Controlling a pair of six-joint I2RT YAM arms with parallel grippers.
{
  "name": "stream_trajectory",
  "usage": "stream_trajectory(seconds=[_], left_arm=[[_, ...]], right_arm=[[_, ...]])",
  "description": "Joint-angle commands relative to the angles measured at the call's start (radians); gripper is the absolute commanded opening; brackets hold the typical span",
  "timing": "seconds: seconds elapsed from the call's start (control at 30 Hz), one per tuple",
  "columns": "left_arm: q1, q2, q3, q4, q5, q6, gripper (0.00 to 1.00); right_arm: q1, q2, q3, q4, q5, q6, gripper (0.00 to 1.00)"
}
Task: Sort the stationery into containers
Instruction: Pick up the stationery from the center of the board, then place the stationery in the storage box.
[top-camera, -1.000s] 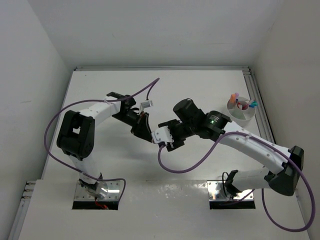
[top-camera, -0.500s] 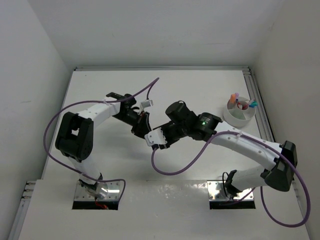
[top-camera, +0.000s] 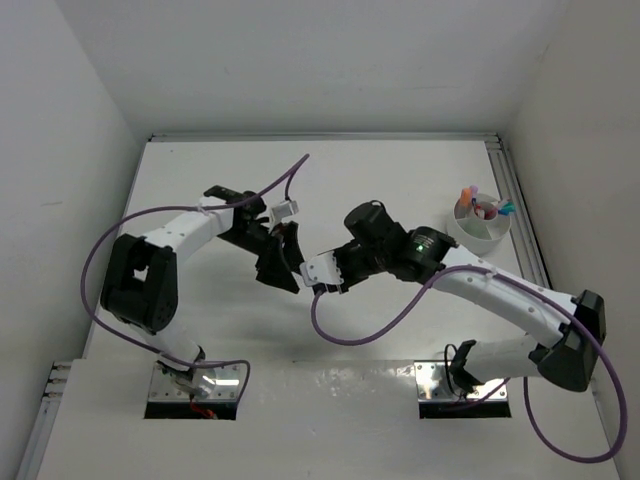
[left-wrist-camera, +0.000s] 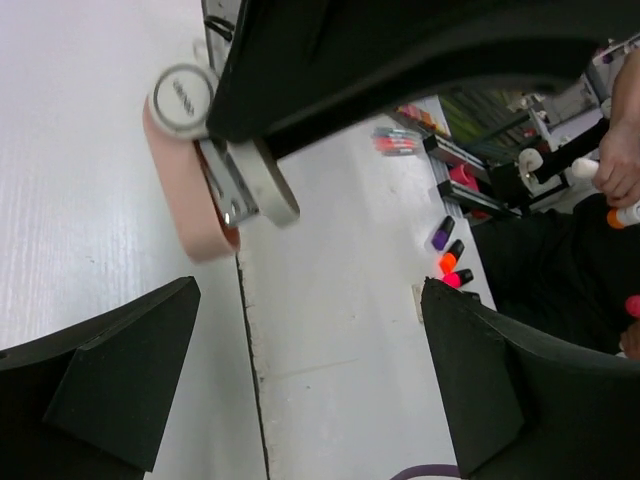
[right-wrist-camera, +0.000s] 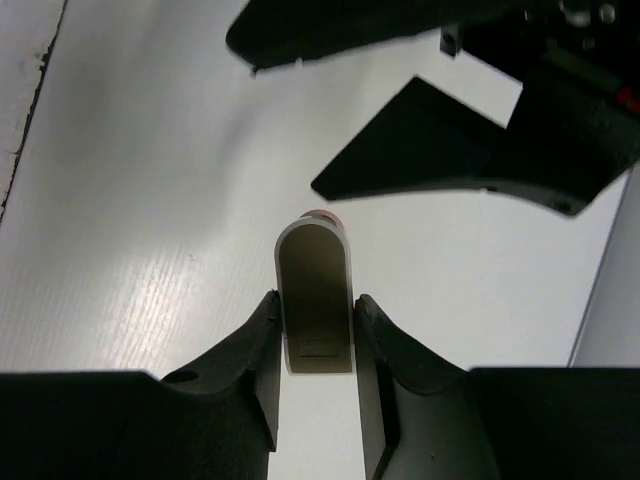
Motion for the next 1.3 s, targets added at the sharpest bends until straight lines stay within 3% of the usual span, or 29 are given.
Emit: stream_trajectory(seconds=[0.0, 0.1, 0.17, 0.2, 0.23, 0.3, 0.37, 0.43, 0.53, 0.57, 0.7, 0.83, 0.97, 1.27], left_arm=[[0.039, -0.065, -0.009, -0.029, 0.054, 0.089, 1.00], [0.065, -0.088, -0.012, 0.010, -0.021, 0.086, 1.00], [0.071, -0.119, -0.012, 0.089, -0.102, -0.044, 1.00], [0.068, -0.146, -0.029, 0.298, -0.259, -0.158, 1.00], [0.060, -0.188, -0.056, 0.443, -0.381, -0.465, 1.00], [0.041, -0.324, -0.092, 0.624, -0.678, -0.537, 1.00], [0.013, -0.335, -0.049, 0.617, -0.744, -0.515, 1.00], [0.016, -0.305, 0.006, 0.567, -0.755, -0.515, 1.00], [0.019, -0.279, 0.000, 0.551, -0.713, -0.512, 1.00], [0.016, -0.280, -0.015, 0.553, -0.704, -0.515, 1.00], [0.005, -0.283, -0.043, 0.571, -0.692, -0.532, 1.00], [0.001, -0.268, -0.038, 0.568, -0.692, -0.547, 1.00], [-0.009, -0.254, -0.043, 0.577, -0.681, -0.564, 1.00], [-0.021, -0.245, -0.049, 0.610, -0.678, -0.604, 1.00]], right_arm=[[-0.021, -0.091, -0.012, -0.005, 0.014, 0.027, 0.00], [-0.074, -0.154, -0.053, -0.058, 0.040, 0.024, 0.00], [-0.143, -0.209, -0.099, -0.095, 0.056, 0.016, 0.00], [-0.166, -0.228, -0.113, -0.107, 0.057, 0.017, 0.00], [-0.191, -0.245, -0.123, -0.133, 0.059, 0.016, 0.00], [-0.260, -0.289, -0.150, -0.156, 0.065, 0.013, 0.00], [-0.349, -0.317, -0.179, -0.186, 0.066, 0.001, 0.00], [-0.421, -0.354, -0.202, -0.210, 0.050, -0.053, 0.00], [-0.605, -0.374, -0.222, -0.271, -0.022, -0.156, 0.00], [-0.716, -0.369, -0.212, -0.294, -0.048, -0.183, 0.00], [-0.984, -0.306, -0.157, -0.380, -0.139, -0.370, 0.00], [-1.211, -0.195, -0.071, -0.439, -0.191, -0.432, 0.00], [-1.334, -0.069, 0.108, -0.532, -0.223, -0.313, 0.00], [-1.489, 0.086, 0.311, -0.640, -0.236, 0.303, 0.00]])
